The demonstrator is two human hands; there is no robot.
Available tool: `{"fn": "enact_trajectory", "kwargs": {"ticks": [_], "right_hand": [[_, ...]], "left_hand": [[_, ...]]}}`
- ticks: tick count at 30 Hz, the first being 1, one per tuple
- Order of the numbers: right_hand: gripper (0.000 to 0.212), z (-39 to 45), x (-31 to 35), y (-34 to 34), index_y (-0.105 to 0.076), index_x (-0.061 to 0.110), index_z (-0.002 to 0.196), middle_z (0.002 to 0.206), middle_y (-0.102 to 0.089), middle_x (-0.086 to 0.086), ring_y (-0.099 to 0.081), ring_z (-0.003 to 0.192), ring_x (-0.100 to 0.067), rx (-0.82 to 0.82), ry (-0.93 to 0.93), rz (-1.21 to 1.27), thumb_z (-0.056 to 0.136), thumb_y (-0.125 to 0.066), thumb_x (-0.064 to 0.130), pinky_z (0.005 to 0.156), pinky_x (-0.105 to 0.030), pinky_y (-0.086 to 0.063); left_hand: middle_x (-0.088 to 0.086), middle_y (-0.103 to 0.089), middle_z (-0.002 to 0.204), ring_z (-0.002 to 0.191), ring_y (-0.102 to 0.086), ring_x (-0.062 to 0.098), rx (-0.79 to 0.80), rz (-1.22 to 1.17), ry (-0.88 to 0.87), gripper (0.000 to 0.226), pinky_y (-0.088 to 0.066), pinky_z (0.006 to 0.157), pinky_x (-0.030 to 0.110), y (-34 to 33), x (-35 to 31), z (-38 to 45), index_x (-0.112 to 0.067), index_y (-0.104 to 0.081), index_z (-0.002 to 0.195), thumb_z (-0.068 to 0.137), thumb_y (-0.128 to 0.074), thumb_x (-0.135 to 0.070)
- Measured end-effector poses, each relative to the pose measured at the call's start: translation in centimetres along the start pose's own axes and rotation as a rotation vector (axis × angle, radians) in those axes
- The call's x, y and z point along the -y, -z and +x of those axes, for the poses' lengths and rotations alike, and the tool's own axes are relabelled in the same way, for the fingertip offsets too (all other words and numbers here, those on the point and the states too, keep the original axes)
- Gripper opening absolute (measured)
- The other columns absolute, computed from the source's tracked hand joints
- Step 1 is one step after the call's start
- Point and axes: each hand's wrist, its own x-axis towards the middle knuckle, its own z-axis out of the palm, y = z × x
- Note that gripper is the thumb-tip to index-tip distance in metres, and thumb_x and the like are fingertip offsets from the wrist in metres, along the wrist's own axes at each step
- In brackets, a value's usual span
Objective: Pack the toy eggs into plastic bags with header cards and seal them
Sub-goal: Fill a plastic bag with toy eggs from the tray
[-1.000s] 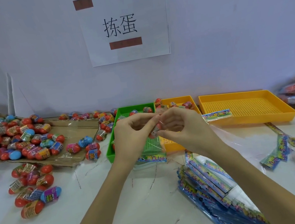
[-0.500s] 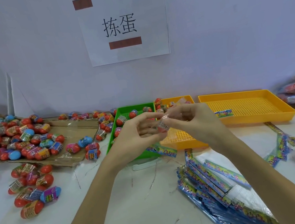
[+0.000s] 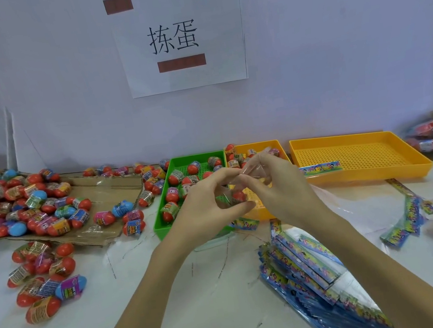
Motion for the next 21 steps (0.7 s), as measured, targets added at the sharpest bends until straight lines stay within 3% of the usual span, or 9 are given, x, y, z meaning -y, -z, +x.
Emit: {"fn": "enact_trajectory", "kwargs": {"ticks": [3, 6, 8, 11, 14, 17, 21], "right_hand": [[0.006, 0.0, -0.3, -0.1, -0.065, 0.023, 0.104, 0.085, -0.072, 0.022, -0.066, 0.093, 0.010, 0.021, -0.013, 0.052, 0.100, -0.067, 0.026, 0.076, -0.005, -0.046], [0.012, 0.3, -0.1, 0.3, -0.072, 0.014, 0.110, 0.098, -0.078, 0.008, -0.073, 0.096, -0.002, 0.020, -0.013, 0.261, 0.101, -0.066, 0.019, 0.083, -0.015, -0.055], [0.015, 0.6, -0.3, 1.1, -0.074, 0.010, 0.108, 0.098, -0.079, 0.003, -0.074, 0.096, -0.006, -0.068, -0.033, 0.348, 0.103, -0.061, 0.016, 0.084, -0.019, -0.057], [0.018, 1.0, -1.8, 2.0, -0.074, 0.014, 0.108, 0.103, -0.076, 0.006, -0.069, 0.096, -0.002, -0.140, -0.062, 0.162, 0.105, -0.056, 0.014, 0.083, -0.018, -0.055], [0.024, 0.8, -3.1, 1.3, -0.069, 0.017, 0.124, 0.127, -0.068, 0.004, -0.060, 0.117, -0.007, 0.022, -0.051, -0.106, 0.108, -0.052, 0.021, 0.095, -0.012, -0.046], [0.044, 0.8, -3.8, -0.6, -0.060, 0.015, 0.140, 0.157, -0.047, -0.002, -0.034, 0.150, -0.017, 0.227, -0.038, -0.390, 0.111, -0.038, 0.038, 0.120, -0.033, -0.027], [0.063, 1.0, -4.3, -1.7, -0.050, 0.028, 0.150, 0.171, -0.018, -0.006, -0.005, 0.159, -0.028, 0.275, -0.171, -0.637, 0.107, -0.014, 0.058, 0.126, -0.052, -0.010]], "left_hand": [[-0.014, -0.070, 0.114, 0.099, -0.070, 0.004, -0.011, 0.021, 0.007, 0.059, -0.059, 0.086, 0.022, 0.0, 0.2, 0.1, -0.028, -0.060, 0.138, 0.085, -0.085, -0.025], [-0.007, -0.073, 0.107, 0.096, -0.072, 0.009, -0.092, -0.019, 0.059, 0.051, -0.062, 0.086, 0.028, 0.1, 0.5, 0.3, -0.023, -0.061, 0.133, 0.088, -0.077, -0.007], [-0.008, -0.071, 0.107, 0.098, -0.071, 0.009, -0.168, -0.035, 0.127, 0.050, -0.062, 0.087, 0.029, 0.6, 0.8, 0.5, -0.023, -0.060, 0.131, 0.087, -0.076, -0.004], [-0.007, -0.073, 0.114, 0.101, -0.072, 0.008, -0.275, -0.224, 0.239, 0.053, -0.060, 0.091, 0.032, 1.5, 1.4, 0.6, -0.024, -0.063, 0.127, 0.081, -0.087, -0.015], [-0.004, -0.076, 0.113, 0.096, -0.074, 0.008, -0.372, -0.451, 0.315, 0.068, -0.059, 0.087, 0.032, 2.3, 1.4, 0.5, -0.026, -0.068, 0.119, 0.058, -0.096, -0.036], [0.003, -0.078, 0.110, 0.095, -0.077, 0.021, -0.375, -0.574, 0.336, 0.064, -0.061, 0.078, 0.028, 2.7, 1.4, 0.5, -0.020, -0.069, 0.118, 0.059, -0.093, -0.029], [0.001, -0.080, 0.105, 0.097, -0.077, 0.021, -0.361, -0.666, 0.344, 0.043, -0.057, 0.075, 0.022, 2.7, 1.4, 0.6, -0.017, -0.070, 0.119, 0.078, -0.085, -0.016]]}}
